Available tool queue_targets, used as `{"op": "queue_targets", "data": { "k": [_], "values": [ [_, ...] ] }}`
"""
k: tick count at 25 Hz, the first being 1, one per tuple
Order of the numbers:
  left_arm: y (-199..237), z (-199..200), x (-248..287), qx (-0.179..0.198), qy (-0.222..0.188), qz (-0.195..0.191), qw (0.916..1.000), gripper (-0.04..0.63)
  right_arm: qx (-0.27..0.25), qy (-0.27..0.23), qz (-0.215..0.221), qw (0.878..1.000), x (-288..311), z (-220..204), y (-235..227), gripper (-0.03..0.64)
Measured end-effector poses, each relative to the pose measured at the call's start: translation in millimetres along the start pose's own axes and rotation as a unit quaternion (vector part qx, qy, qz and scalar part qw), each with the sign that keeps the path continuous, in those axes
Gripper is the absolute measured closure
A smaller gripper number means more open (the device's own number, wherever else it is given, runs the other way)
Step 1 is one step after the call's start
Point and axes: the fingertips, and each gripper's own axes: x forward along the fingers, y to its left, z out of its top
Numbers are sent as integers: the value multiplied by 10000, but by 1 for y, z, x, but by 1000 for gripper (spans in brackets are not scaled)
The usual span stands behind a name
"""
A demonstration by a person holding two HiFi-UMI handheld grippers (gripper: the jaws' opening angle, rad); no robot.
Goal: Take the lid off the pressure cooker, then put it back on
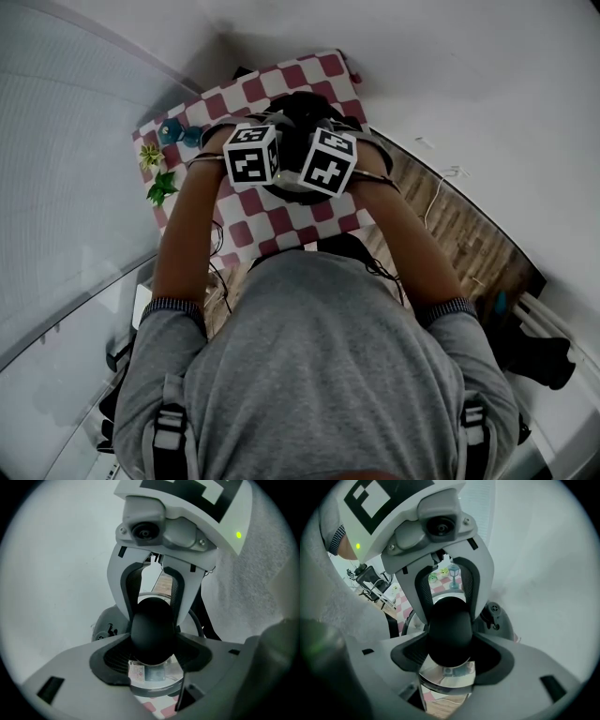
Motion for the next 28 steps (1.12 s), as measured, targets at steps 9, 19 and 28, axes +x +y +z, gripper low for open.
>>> {"op": "queue_targets", "data": {
  "k": [9, 19, 28],
  "values": [
    [2, -1, 2, -31, -270, -205, 9994, 296, 152, 158, 64, 9997, 5, 0, -2, 322],
    [5, -2, 4, -254, -343, -285, 9987, 296, -115, 116, 247, 9996, 7, 0, -4, 324],
    [7, -2, 4, -527, -377, -208, 9977, 295, -558, 231, 568, 9966, 9, 1, -2, 320]
  ]
}}
